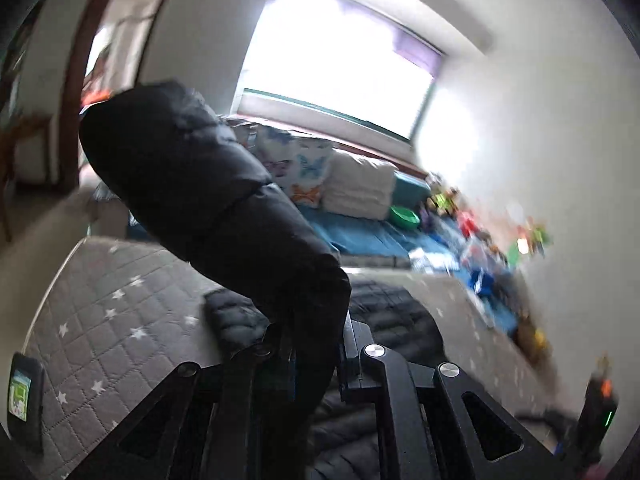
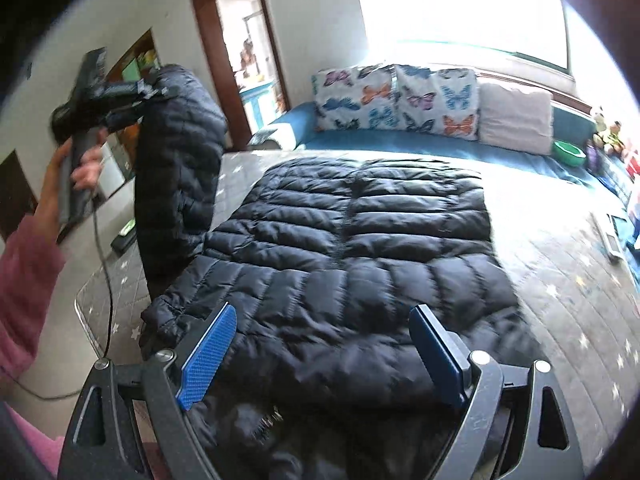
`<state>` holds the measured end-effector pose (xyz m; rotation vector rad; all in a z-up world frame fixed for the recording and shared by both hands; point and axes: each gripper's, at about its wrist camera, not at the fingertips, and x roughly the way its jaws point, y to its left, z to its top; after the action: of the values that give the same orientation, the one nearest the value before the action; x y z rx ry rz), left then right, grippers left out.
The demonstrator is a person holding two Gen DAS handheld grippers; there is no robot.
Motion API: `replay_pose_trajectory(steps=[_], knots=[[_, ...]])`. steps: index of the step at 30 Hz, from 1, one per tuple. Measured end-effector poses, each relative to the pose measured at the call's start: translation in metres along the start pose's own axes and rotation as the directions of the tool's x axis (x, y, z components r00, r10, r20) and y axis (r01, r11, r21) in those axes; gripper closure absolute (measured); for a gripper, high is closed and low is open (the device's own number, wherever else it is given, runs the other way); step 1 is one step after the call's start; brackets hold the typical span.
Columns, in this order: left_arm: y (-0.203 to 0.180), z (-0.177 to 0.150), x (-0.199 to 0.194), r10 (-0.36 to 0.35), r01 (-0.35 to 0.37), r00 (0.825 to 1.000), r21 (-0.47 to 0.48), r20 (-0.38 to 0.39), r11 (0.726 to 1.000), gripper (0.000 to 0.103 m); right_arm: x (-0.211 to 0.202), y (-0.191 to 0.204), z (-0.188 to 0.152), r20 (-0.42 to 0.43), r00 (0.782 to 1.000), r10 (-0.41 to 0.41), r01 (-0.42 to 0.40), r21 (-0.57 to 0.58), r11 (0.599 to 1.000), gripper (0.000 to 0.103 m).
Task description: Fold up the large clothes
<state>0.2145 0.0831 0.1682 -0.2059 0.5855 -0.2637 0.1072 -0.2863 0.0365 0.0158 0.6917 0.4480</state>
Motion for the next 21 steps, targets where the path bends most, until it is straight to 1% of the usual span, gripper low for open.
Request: replay_pose_trajectory(steps=[2,4,5,6,8,9,11,12,13,14,15,17,19,21], knots=[[-0.04,-0.024,0.005,-0.006,0.008,1.0,0.084,-0.025,0.996,0.089,-0.006,-0.013,-0.007,0.002,1.0,-0.015,0.015,0.032,0.999,0.007],[-0.074,-0.053,0.009,-0.013,0.021,0.998,0.145,-0.059,0.989,0.089,-0.009,-0.027,-0.017,-0.003,1.0,-0.031,0.031,0.075,0.997,0.007],[-0.093,-0.07,0.017,-0.019,0.036,0.995,0.185,-0.094,0.982,0.089,-0.01,-0.031,-0.02,-0.005,0.999,-0.034,0.035,0.089,0.995,0.007],[-0.106,-0.085,0.023,-0.027,0.051,0.993,0.205,-0.118,0.977,0.089,-0.012,-0.037,-0.025,-0.006,0.999,-0.041,0.042,0.108,0.993,0.007],[-0.134,-0.127,0.033,-0.046,0.093,0.979,0.241,-0.196,0.966,0.089,-0.014,-0.047,-0.033,-0.004,0.998,-0.055,0.055,0.145,0.988,0.007],[-0.148,-0.147,0.038,-0.05,0.108,0.973,0.255,-0.223,0.961,0.089,-0.015,-0.053,-0.037,-0.004,0.998,-0.056,0.056,0.17,0.984,0.007],[-0.169,-0.184,0.057,-0.014,0.111,0.956,0.317,-0.292,0.942,0.087,-0.017,-0.065,-0.044,-0.005,0.999,-0.053,0.053,0.223,0.973,0.007],[-0.173,-0.197,0.065,-0.005,0.111,0.952,0.331,-0.307,0.937,0.084,-0.017,-0.07,-0.047,-0.009,0.999,-0.053,0.053,0.247,0.968,0.007],[-0.181,-0.214,0.072,0.006,0.117,0.943,0.349,-0.332,0.93,0.081,-0.017,-0.074,-0.05,-0.013,0.999,-0.052,0.054,0.263,0.963,0.007],[-0.187,-0.227,0.076,0.017,0.118,0.94,0.37,-0.341,0.922,0.079,-0.017,-0.076,-0.051,-0.015,0.998,-0.055,0.057,0.271,0.961,0.007],[-0.188,-0.236,0.077,0.027,0.112,0.941,0.387,-0.337,0.915,0.076,-0.017,-0.078,-0.052,-0.02,0.998,-0.063,0.066,0.275,0.959,0.007],[-0.192,-0.249,0.077,0.049,0.102,0.944,0.429,-0.326,0.897,0.075,-0.018,-0.08,-0.052,-0.021,0.997,-0.075,0.078,0.274,0.959,0.007],[-0.19,-0.251,0.074,0.046,0.103,0.946,0.429,-0.322,0.897,0.074,-0.019,-0.08,-0.048,-0.011,0.997,-0.08,0.08,0.271,0.959,0.007],[-0.181,-0.244,0.065,0.014,0.131,0.941,0.404,-0.337,0.905,0.074,-0.021,-0.077,-0.039,0.004,0.997,-0.078,0.075,0.26,0.963,0.007]])
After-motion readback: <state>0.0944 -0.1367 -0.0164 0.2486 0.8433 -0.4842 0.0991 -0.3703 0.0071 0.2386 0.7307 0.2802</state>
